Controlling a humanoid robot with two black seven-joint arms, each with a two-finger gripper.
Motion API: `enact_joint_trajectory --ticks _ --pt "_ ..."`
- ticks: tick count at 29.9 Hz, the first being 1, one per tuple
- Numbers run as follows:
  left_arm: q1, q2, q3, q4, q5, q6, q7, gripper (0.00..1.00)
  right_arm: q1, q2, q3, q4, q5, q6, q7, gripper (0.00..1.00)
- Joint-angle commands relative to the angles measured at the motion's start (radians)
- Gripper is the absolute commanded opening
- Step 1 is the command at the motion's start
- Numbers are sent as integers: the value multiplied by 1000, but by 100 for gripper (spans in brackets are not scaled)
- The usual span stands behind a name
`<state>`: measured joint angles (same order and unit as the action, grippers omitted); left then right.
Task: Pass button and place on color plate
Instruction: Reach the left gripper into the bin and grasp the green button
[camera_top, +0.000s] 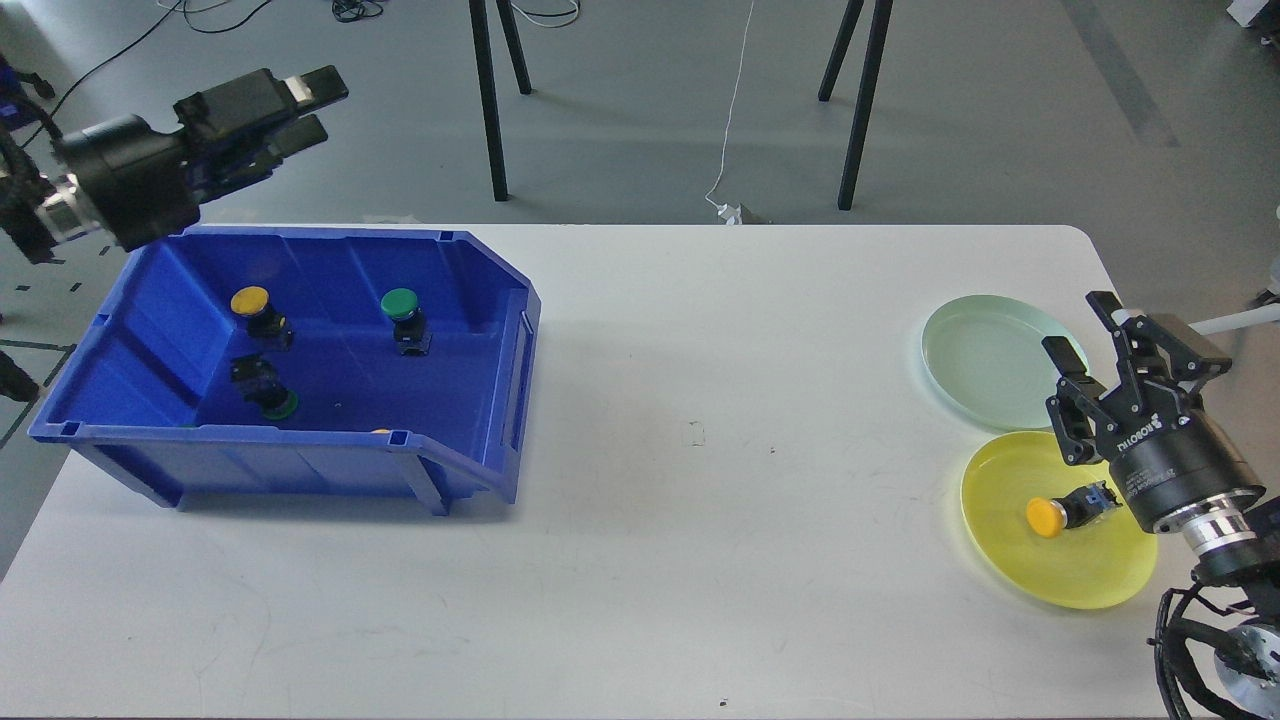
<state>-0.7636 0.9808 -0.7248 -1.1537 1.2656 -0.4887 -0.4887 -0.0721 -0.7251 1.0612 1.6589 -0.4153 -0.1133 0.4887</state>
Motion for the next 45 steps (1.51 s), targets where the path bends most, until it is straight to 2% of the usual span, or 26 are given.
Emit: enact_joint_trajectory --ticks 1,6,10,22,31,37,45 --pt "7 81 2 -38 310 0 0 98 67 44 17 -8 4 1 0 56" --pt "0 65 67 -69 742 0 0 97 129 84 39 -8 82 6 0 66" --pt "-2 12 102 -51 874 0 0 97 140 85 39 -8 90 6 0 71" --pt "-3 -88 209 129 916 0 0 97 129 84 42 -22 92 6 0 72" --pt "-3 -110 254 160 916 0 0 96 127 82 42 -25 90 7 0 72" --pt "-2 -146 272 247 916 0 0 96 126 82 40 -24 92 7 0 72" --pt "-3 -177 278 298 916 0 0 92 124 84 40 -24 92 14 0 72"
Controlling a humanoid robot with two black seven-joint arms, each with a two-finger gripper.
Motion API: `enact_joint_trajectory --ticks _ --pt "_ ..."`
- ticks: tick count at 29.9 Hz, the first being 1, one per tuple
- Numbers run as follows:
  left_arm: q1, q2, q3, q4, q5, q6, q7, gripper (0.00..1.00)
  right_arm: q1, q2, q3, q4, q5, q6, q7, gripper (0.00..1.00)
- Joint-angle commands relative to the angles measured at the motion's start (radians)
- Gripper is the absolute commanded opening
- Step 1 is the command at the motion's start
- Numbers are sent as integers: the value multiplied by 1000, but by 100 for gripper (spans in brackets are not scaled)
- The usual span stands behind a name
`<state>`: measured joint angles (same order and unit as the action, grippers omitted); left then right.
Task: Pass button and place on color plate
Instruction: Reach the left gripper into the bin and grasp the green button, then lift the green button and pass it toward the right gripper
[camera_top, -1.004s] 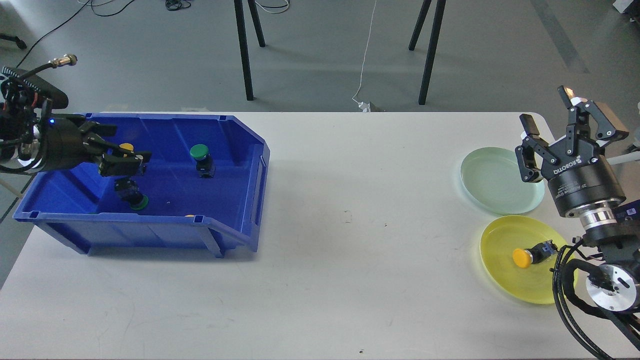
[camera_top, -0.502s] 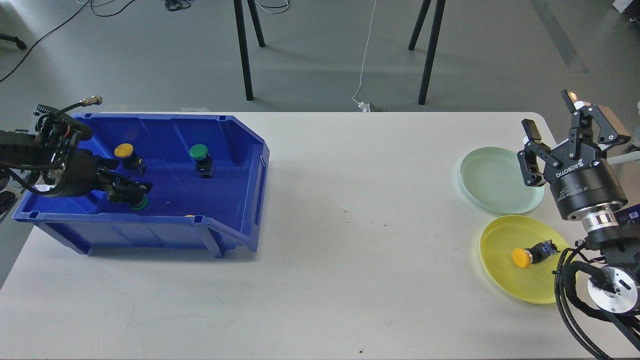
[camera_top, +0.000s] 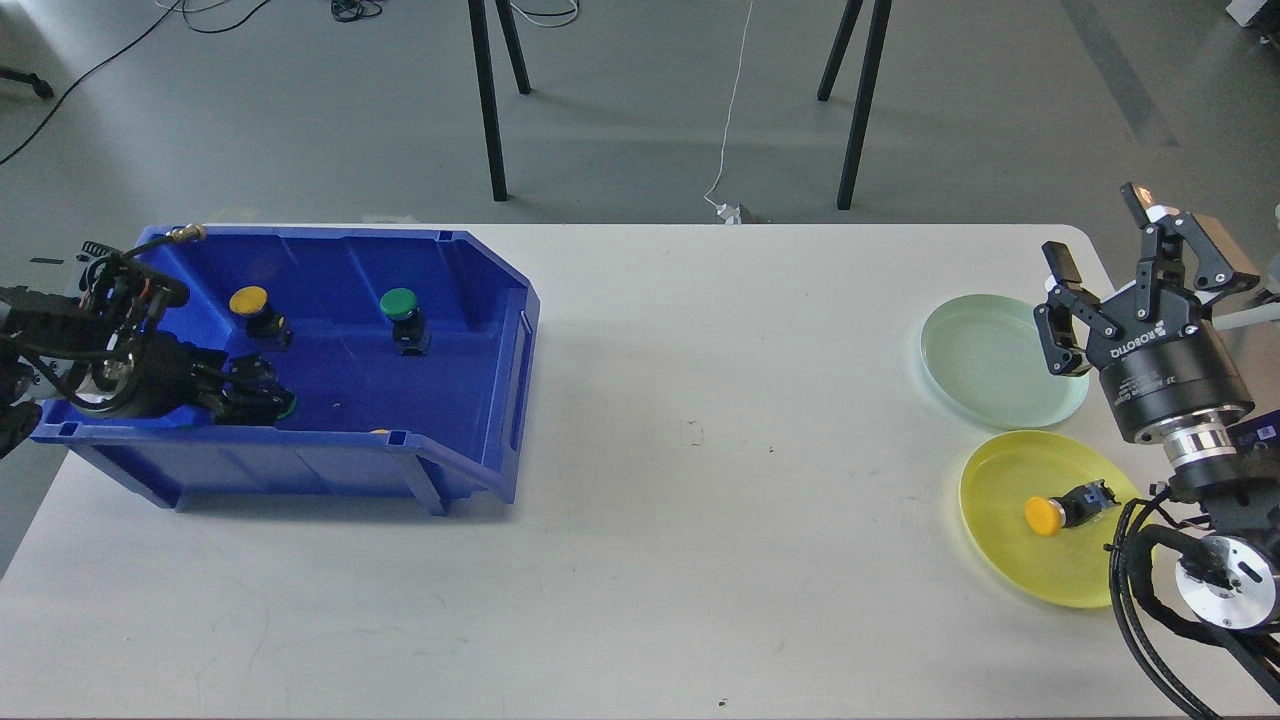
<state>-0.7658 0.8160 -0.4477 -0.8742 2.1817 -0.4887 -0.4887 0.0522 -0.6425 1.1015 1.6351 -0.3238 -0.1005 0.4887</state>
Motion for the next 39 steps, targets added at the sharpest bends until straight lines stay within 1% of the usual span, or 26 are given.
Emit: enact_joint_trajectory --ticks 1,3,4,8,15,18,19,22,25,27,30,31,33,35,37,39 --pt "-1 -18 0 26 0 0 0 89 0 1 0 0 0 1 0 72" --pt "0 -23 1 35 0 15 0 79 0 1 0 0 0 1 0 72" --pt "0 -23 1 38 0 30 0 77 0 0 0 0 0 1 0 72" --pt "-1 -24 1 40 0 61 0 71 -8 0 0 0 0 1 0 72" --pt "-1 -23 1 40 0 64 0 38 -8 0 0 0 0 1 0 72" --pt "-1 -23 9 40 0 65 0 22 -8 0 0 0 0 1 0 72" --pt "-3 -23 14 40 0 65 0 20 -8 0 0 0 0 1 0 72" --pt "-1 -21 15 44 0 76 0 17 -8 1 1 0 0 1 0 72" --pt "-9 -20 14 47 0 81 0 17 -8 1 1 0 0 1 0 72" --pt "-33 -20 12 37 0 79 0 17 -8 1 0 0 0 4 0 72" --pt "-104 0 12 6 -34 64 0 17 6 -9 -15 5 -3 5 0 73" --pt "-124 15 12 -11 -84 52 0 17 11 -13 -20 9 -15 8 0 72" --pt "-156 63 12 -41 -231 0 0 17 47 -11 -28 11 -27 36 0 72" --pt "-184 100 3 -84 -372 0 0 17 110 -13 -46 9 -52 59 0 73" --pt "-237 138 -3 -155 -581 0 0 17 185 -11 -113 3 -75 62 0 73" --pt "-251 158 -8 -193 -782 0 0 17 268 -11 -191 0 -77 62 0 73"
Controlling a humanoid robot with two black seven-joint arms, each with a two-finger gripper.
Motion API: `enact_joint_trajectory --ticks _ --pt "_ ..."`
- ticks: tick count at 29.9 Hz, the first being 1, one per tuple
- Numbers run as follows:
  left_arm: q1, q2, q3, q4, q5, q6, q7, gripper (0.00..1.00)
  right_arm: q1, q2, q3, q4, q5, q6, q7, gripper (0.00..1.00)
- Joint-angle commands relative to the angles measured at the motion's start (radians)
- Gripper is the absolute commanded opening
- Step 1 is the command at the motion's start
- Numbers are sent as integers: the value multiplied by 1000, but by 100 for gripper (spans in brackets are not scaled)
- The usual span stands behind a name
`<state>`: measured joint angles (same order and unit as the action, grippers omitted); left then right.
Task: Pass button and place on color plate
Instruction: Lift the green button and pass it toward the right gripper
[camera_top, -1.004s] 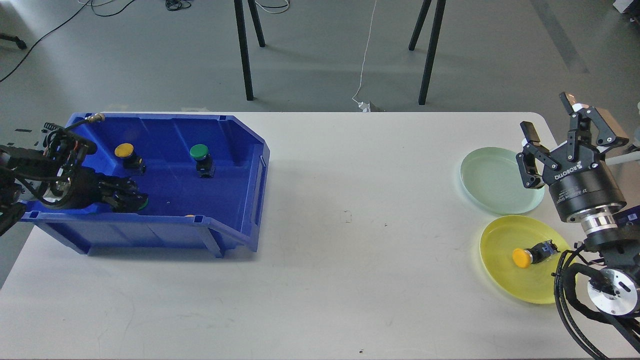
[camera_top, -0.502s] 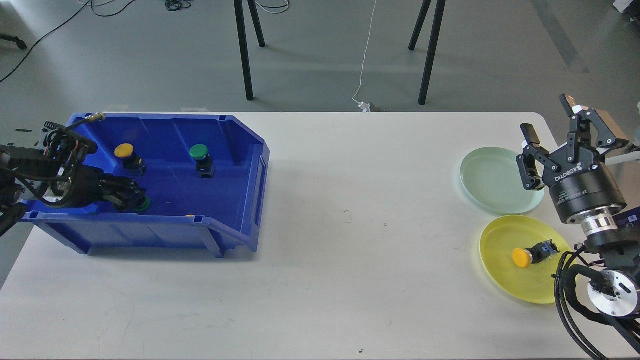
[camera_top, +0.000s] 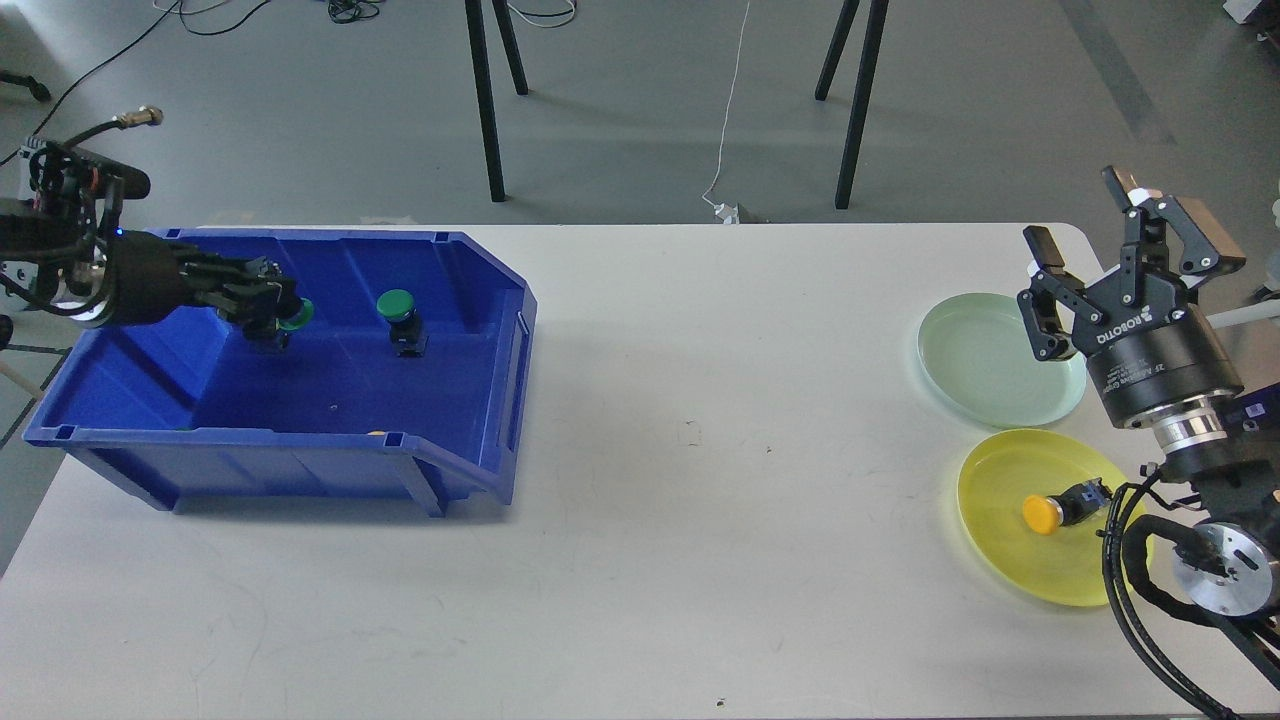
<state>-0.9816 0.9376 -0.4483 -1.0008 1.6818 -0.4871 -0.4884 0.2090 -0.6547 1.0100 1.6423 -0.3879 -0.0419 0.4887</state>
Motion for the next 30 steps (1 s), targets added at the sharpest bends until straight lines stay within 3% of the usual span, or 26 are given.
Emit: enact_joint_trajectory --ticks 1,6,13,16,30 --pt "-35 38 -16 -77 -377 -2 0 17 154 3 -149 -7 -14 4 0 74" --pt "-23 10 -44 -153 -667 -2 0 17 357 38 -378 -35 -12 4 0 75" --pt "73 -153 -44 -242 -789 -2 0 16 463 337 -435 -310 -12 5 0 75" --pt "112 -213 -44 -240 -789 -2 0 16 472 421 -435 -340 -14 5 0 75" --pt "141 -243 -35 -213 -786 -2 0 16 543 532 -559 -355 -31 2 0 75"
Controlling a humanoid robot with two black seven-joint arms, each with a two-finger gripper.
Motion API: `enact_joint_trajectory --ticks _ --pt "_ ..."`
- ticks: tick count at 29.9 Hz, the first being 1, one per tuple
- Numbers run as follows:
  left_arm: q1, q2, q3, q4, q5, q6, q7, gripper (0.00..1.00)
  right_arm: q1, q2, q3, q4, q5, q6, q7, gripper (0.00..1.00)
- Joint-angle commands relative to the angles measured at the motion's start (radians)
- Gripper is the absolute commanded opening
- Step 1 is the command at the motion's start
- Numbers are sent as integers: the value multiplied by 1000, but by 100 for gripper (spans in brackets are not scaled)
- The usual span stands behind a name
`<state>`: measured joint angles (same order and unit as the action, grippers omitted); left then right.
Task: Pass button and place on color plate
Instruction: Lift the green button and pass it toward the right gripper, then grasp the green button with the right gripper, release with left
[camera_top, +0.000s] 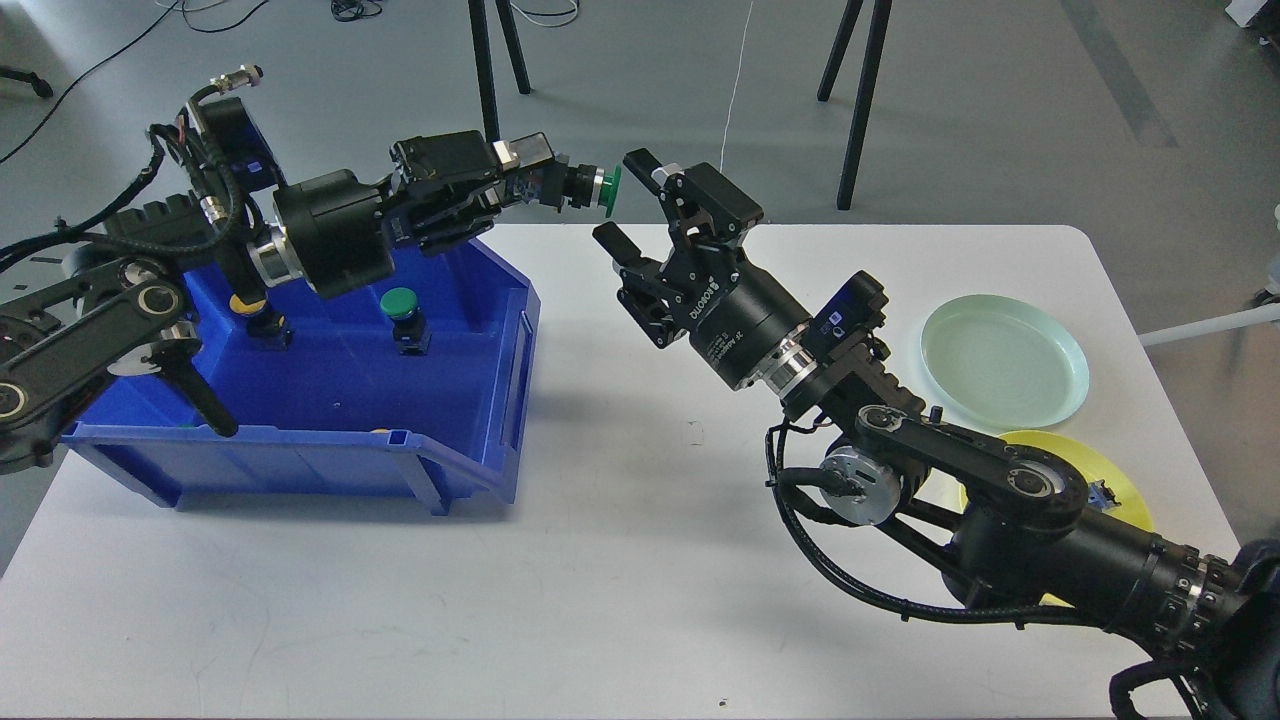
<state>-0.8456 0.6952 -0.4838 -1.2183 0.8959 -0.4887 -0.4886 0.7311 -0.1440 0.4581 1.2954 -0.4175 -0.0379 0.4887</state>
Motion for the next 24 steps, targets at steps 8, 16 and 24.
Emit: enact_joint_trajectory --ticks 8,16,24 --pt "10 0 1 6 1 0 0 16 27 38 -7 -30 0 -7 0 66" --pt "11 0 -2 8 0 0 0 21 25 37 -9 -28 -34 -13 0 0" --pt "13 0 -7 6 -2 0 0 38 16 37 -9 -18 -26 -119 0 0"
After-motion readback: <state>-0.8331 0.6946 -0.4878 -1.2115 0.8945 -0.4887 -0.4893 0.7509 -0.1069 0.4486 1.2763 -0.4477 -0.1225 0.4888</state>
